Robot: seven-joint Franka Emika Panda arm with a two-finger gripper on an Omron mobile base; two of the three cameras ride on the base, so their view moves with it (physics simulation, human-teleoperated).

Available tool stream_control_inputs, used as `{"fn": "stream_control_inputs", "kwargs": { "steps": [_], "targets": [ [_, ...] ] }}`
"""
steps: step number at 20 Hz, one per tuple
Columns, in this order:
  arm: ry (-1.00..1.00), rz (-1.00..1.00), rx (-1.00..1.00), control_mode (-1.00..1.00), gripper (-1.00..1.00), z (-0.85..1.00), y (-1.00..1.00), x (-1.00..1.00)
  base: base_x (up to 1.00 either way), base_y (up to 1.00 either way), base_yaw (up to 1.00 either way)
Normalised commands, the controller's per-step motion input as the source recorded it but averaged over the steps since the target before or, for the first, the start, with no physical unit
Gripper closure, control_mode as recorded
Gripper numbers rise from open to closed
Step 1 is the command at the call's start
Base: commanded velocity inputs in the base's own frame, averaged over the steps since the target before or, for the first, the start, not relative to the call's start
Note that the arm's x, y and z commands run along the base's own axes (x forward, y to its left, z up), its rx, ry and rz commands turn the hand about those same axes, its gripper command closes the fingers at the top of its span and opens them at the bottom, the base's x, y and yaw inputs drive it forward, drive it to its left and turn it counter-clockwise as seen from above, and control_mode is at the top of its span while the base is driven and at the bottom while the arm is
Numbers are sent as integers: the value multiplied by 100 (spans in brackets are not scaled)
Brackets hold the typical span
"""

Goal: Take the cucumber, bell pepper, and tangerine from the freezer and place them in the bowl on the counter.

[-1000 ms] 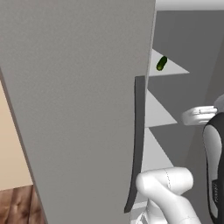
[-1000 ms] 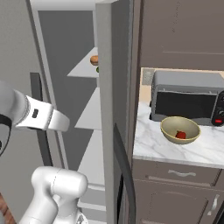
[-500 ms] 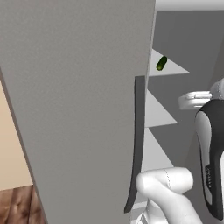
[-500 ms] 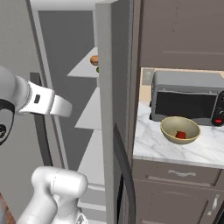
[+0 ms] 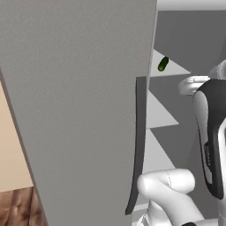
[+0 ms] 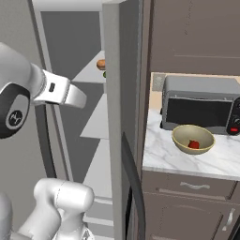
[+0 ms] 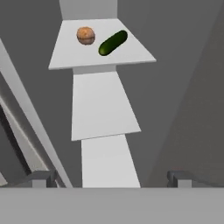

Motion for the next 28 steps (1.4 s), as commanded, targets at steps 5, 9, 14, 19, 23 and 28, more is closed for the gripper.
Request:
{"fn": "stream_control_inputs", "kwargs": {
  "steps": [5,9,14,19,23,28],
  "targets": [
    [0,0,0,-100,-100,2,-11,43,0,0,0],
    [0,0,0,-100,-100,0,-12,55,0,0,0],
    [-8,0,0,-100,-100,-1,-4,58,0,0,0],
    [-2,1,0,-100,-100,0,-5,66,0,0,0],
    [0,1,0,-100,-100,0,0,70,0,0,0],
    [0,0,0,-100,-100,0,0,58,0,0,0]
  ]
}}
